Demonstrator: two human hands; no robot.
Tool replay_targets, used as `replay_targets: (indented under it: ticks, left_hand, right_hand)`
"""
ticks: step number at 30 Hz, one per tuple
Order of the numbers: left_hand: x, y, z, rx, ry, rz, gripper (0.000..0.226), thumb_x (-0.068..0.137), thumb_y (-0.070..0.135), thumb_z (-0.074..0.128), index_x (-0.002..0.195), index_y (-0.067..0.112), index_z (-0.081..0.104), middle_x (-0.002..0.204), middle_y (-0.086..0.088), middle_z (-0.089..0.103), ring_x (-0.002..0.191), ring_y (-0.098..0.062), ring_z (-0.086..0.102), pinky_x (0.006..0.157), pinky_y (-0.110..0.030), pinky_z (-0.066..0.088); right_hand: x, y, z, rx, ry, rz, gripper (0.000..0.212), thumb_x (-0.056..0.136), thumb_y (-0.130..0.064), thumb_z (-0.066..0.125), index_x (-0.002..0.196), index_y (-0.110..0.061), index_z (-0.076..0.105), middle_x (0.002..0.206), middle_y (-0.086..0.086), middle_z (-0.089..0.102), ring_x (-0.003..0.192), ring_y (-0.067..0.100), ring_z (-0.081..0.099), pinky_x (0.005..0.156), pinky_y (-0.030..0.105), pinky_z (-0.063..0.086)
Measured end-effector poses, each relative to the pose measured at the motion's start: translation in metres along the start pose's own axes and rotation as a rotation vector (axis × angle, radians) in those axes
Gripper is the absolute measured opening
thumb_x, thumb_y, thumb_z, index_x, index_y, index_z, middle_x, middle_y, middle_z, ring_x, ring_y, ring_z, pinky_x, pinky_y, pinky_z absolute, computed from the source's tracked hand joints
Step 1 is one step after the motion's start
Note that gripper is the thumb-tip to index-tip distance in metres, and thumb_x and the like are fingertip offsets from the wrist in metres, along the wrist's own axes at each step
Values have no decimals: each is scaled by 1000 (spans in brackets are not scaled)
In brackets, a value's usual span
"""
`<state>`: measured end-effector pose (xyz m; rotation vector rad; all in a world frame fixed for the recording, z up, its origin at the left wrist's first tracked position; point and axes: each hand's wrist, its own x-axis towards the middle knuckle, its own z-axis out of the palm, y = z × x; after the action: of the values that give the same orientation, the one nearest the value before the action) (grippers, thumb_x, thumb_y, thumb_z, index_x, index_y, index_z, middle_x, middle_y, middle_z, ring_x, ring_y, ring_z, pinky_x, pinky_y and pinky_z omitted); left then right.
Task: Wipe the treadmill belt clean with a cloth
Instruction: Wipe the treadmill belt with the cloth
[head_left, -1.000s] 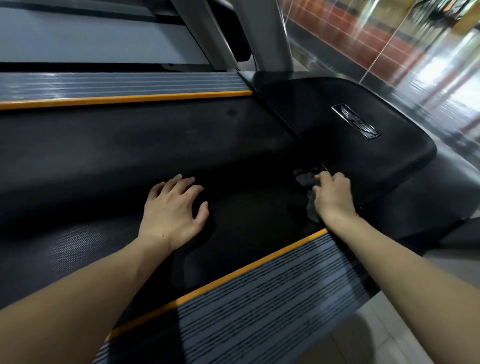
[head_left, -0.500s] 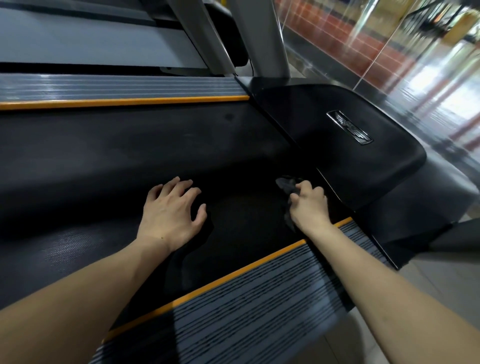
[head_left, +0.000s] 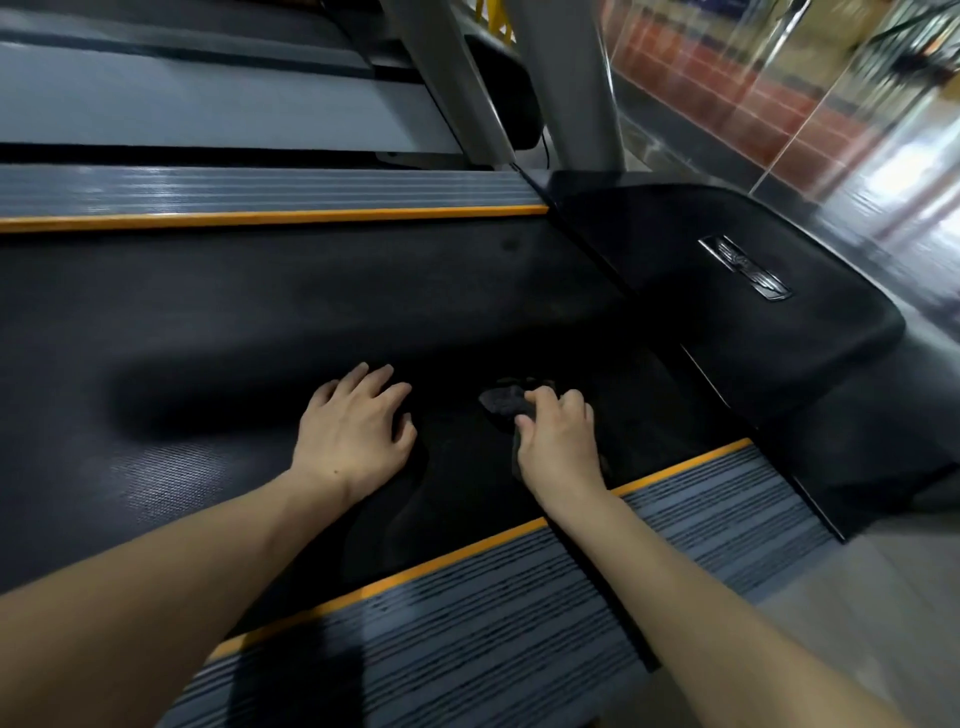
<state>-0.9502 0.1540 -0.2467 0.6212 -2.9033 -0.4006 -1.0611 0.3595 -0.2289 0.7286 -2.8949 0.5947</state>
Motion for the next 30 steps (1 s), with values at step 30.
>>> replay_targets:
  ticks: [30]
  left_hand:
    - [157, -134, -12, 96, 3, 49, 60, 92, 68, 27, 146, 46, 42, 162, 9, 34, 153, -18, 22, 121, -47, 21]
  right_hand:
    - [323, -102, 122, 18, 113, -9, 33, 99, -33, 50, 126, -19, 63, 125, 16, 48, 120, 36, 43, 104, 41, 37]
